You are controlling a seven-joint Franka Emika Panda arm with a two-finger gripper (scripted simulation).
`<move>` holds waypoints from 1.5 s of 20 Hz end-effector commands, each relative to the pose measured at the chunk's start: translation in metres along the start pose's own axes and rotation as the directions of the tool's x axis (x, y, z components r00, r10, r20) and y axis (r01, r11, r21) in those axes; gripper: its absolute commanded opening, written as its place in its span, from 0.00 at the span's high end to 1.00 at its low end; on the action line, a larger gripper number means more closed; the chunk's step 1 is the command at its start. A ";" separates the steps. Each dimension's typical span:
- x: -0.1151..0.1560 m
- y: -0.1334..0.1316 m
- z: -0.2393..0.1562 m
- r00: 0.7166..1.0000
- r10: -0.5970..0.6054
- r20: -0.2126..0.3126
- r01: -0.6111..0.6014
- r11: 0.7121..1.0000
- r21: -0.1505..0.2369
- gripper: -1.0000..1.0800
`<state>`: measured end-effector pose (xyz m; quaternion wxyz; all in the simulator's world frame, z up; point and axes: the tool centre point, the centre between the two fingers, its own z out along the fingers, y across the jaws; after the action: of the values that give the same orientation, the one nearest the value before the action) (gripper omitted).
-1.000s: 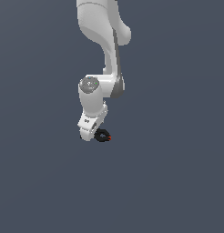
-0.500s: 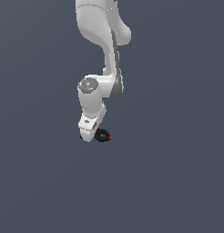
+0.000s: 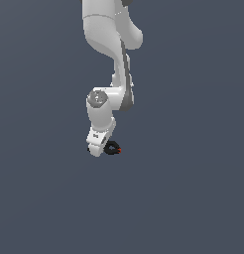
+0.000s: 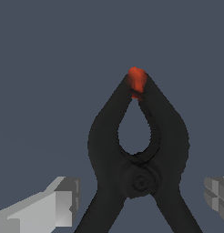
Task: Pick up the object and move it to a goal position.
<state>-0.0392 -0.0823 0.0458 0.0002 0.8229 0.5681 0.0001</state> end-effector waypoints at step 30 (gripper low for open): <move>0.023 -0.002 -0.013 1.000 -0.002 0.000 0.002 1.000 -0.005 1.00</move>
<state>-0.0345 -0.0663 0.0487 0.0016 0.8226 0.5686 0.0007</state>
